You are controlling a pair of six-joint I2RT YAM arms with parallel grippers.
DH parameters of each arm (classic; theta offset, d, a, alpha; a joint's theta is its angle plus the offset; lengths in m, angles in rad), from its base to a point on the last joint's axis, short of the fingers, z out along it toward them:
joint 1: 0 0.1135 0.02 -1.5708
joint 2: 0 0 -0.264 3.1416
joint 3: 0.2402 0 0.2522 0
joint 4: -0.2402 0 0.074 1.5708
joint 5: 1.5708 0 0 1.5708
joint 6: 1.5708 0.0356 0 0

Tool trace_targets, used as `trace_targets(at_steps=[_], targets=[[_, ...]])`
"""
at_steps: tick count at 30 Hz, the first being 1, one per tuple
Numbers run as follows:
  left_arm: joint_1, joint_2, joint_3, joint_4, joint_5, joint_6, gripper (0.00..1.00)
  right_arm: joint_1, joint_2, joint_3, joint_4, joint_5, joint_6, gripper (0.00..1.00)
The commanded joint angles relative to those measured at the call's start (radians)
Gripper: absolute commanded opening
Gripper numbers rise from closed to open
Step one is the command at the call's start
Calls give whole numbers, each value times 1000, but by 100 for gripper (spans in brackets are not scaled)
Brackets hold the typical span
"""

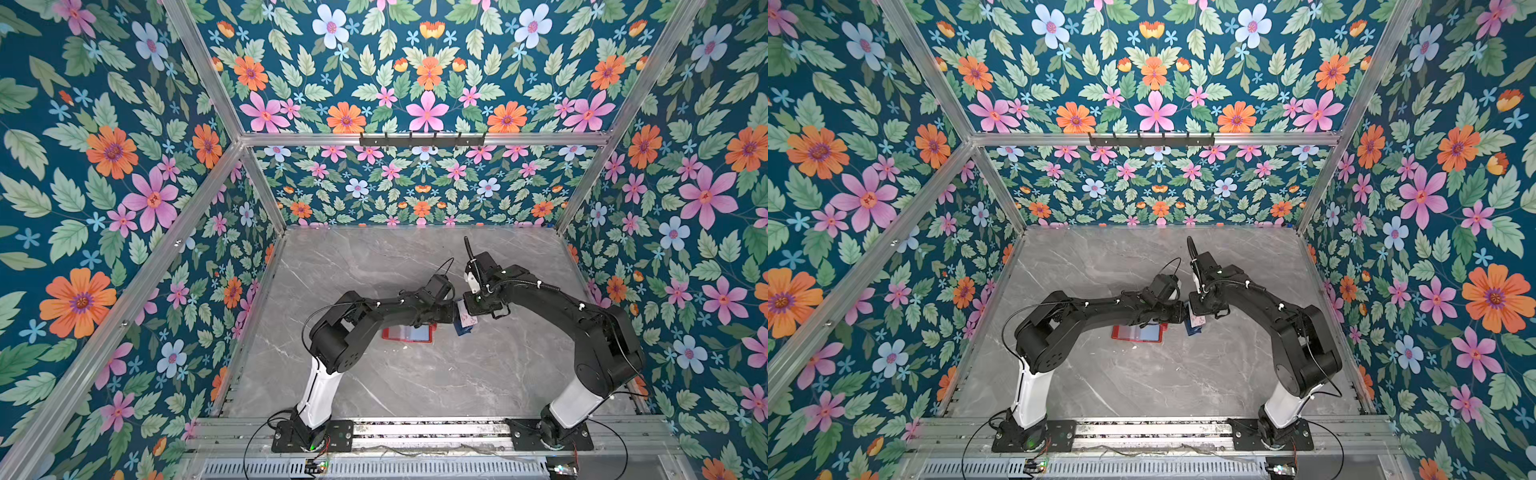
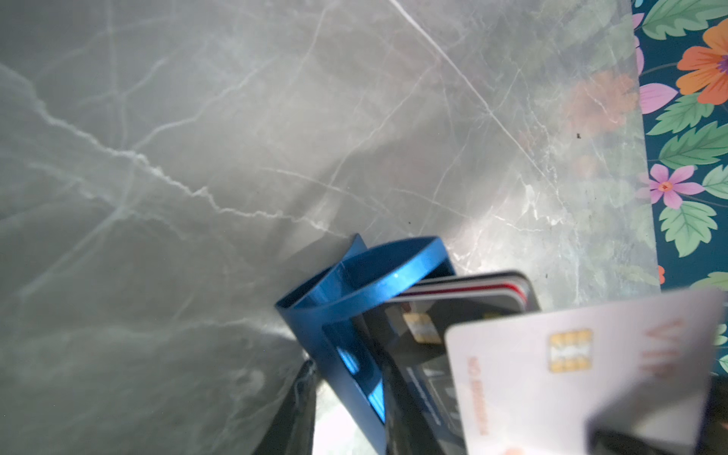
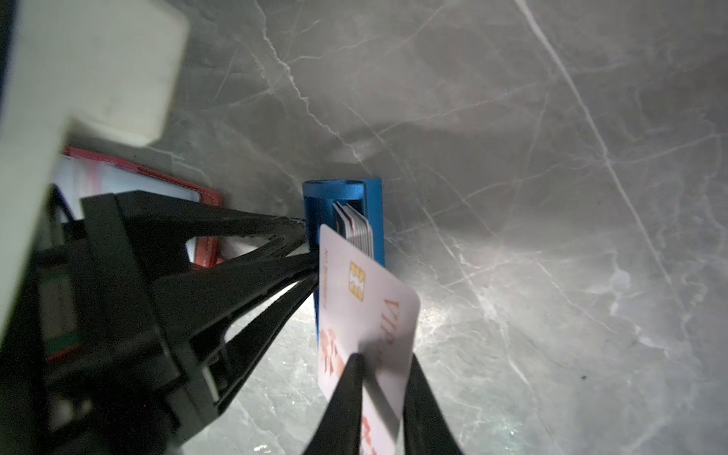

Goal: Insert credit cards into a card holder
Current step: Pick up the credit card from the storage box.

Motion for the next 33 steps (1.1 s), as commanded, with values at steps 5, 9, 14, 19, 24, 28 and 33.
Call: trace_targets(at_steps=[5,9,14,19,24,28,33], targets=[[1,12,-2,-70,-31,14,30,2,-5,1,-42,34,-12,14],[1,12,-2,-70,-29,16,30,4,-6,-2,-46,38,-10,8],[0,8,-1,-70,-28,21,30,6,-58,-5,-48,38,-3,1],[1,-4,5,-72,-15,36,31,5,-72,-12,-42,25,12,0],[1,-43,27,-76,7,76,37,5,-135,-41,1,-21,49,0],[1,-83,61,-107,11,112,44,2,-213,-77,59,-74,87,0],[1,-168,34,-132,-32,141,46,2,-281,-118,124,-140,136,0]])
